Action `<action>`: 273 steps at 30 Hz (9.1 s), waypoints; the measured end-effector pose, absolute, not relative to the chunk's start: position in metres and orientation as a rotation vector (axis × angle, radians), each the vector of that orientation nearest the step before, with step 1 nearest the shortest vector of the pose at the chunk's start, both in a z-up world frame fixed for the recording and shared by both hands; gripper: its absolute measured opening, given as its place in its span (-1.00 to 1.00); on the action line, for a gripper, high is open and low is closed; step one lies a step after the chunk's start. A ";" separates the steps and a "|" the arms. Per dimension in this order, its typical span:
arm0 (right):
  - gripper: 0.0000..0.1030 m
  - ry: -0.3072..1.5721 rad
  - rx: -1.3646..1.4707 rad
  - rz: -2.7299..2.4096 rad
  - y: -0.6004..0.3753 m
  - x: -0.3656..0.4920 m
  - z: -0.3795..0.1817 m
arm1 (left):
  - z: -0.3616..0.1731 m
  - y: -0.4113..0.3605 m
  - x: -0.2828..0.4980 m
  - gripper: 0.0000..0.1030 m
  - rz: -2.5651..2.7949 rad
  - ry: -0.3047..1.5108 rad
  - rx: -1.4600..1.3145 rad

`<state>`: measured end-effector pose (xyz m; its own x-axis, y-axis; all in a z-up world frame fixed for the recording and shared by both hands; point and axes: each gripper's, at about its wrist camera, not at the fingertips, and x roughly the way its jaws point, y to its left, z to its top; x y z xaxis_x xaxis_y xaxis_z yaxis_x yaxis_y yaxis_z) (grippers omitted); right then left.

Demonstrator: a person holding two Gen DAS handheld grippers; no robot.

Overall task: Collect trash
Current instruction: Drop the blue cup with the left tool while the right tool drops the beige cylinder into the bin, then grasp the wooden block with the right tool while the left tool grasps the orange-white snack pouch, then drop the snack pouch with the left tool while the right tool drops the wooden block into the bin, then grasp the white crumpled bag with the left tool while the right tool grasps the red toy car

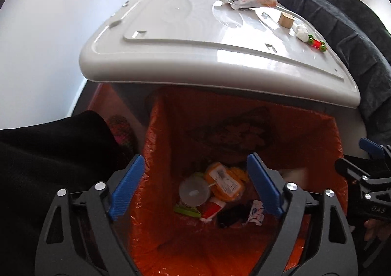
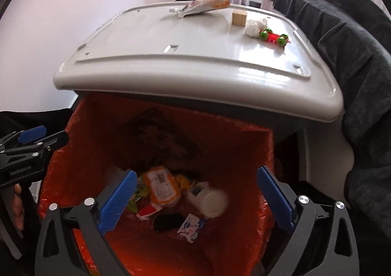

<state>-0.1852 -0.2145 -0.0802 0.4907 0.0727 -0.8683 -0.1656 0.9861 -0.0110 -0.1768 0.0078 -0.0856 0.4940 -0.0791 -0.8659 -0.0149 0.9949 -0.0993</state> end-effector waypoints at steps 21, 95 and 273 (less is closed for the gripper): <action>0.89 0.985 -0.108 0.124 -0.223 -0.165 -0.066 | -0.079 0.003 -0.172 0.68 -0.056 1.027 -0.099; -0.27 0.775 -0.130 0.318 -0.311 0.075 0.015 | -0.060 -0.127 0.228 0.77 -0.745 0.833 0.436; 0.89 0.954 -0.155 0.155 -0.330 0.087 -0.068 | -0.014 -0.093 0.004 -0.44 -0.315 0.823 0.012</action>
<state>0.0871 -0.3303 -0.0679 0.5692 0.0631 -0.8198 -0.1997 0.9778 -0.0635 0.0040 -0.0927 -0.0139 0.6363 -0.2717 -0.7221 0.2806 0.9533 -0.1114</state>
